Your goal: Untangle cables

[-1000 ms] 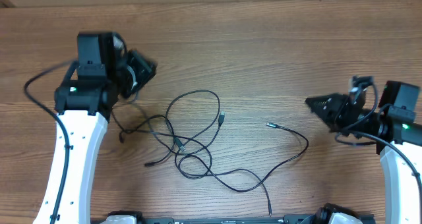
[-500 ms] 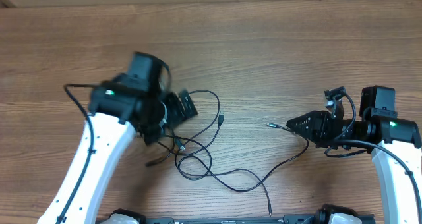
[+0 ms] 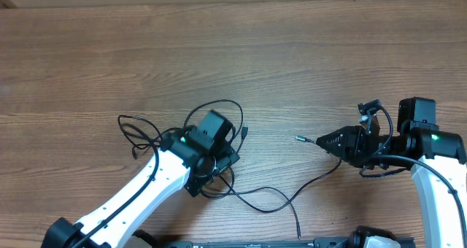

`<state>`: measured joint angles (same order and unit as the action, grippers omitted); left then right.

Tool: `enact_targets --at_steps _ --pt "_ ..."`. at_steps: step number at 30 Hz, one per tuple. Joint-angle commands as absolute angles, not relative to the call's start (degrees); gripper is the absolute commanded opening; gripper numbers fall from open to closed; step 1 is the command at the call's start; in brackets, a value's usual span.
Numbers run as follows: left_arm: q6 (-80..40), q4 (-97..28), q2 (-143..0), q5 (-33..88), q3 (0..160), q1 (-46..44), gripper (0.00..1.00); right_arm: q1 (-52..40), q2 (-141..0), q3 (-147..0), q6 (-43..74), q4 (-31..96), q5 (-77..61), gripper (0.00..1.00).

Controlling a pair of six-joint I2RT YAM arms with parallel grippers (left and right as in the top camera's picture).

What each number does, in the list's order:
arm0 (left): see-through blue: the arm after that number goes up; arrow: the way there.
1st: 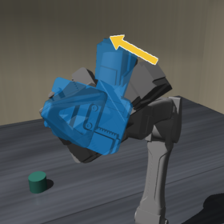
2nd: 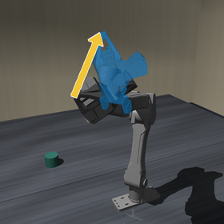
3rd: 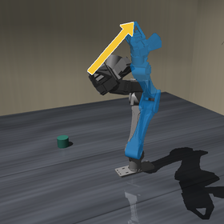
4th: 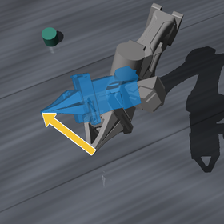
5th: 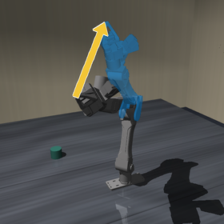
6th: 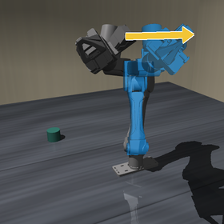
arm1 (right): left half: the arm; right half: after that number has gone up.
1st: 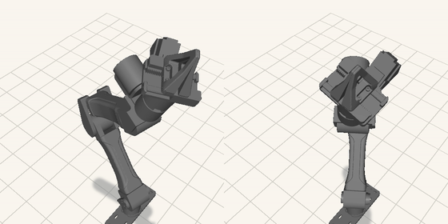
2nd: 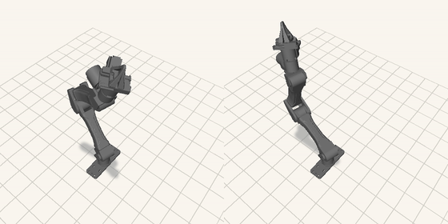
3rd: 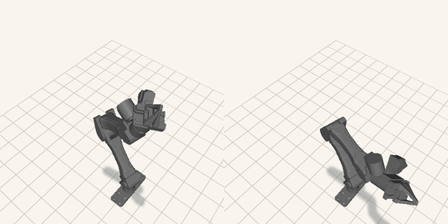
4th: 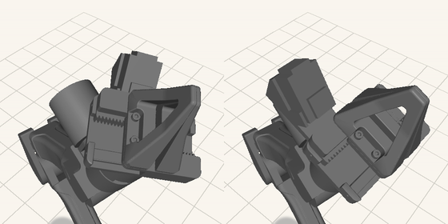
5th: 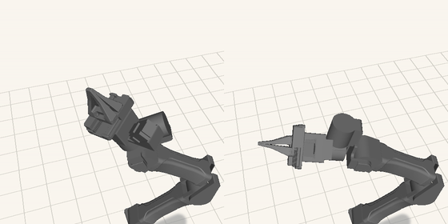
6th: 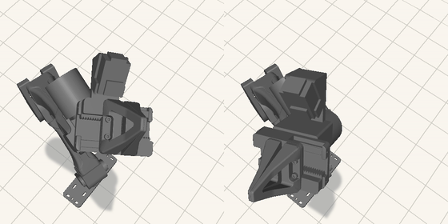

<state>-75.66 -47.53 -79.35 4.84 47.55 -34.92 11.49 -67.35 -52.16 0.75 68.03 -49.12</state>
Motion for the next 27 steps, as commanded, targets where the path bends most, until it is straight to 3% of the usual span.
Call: enact_targets --at_steps 1,2,4,10,15,24,26,27 --pt "-78.5 -41.8 -79.4 6.3 41.1 -35.4 1.0 11.1 -66.5 -53.3 -0.1 67.8 -49.5 0.45" --pt "-78.5 -39.4 -79.4 7.8 39.4 -35.4 1.0 11.1 -66.5 -53.3 -0.1 67.8 -49.5 0.53" --pt "-78.5 -35.1 -79.4 9.6 36.7 -35.4 1.0 11.1 -66.5 -53.3 -0.1 67.8 -49.5 1.0" --pt "-78.7 -25.2 -79.4 9.5 31.0 -35.4 0.71 11.1 -66.5 -53.3 -0.1 67.8 -49.5 1.0" --pt "-78.7 -23.1 -79.4 8.7 30.4 -35.6 0.62 11.1 -66.5 -53.3 -0.1 67.8 -49.3 1.0" --pt "-80.1 -19.9 -83.4 6.2 30.4 -41.0 0.61 11.1 -66.5 -53.3 -0.1 67.6 -34.0 1.0" --pt "-82.0 -17.6 -85.9 6.8 30.4 -41.4 0.57 11.1 -66.5 -53.3 -0.1 67.6 -30.4 1.0" --pt "-82.4 -15.7 -87.1 7.7 30.4 -41.4 0.47 11.1 -66.5 -53.3 -0.1 67.6 -28.7 1.0"
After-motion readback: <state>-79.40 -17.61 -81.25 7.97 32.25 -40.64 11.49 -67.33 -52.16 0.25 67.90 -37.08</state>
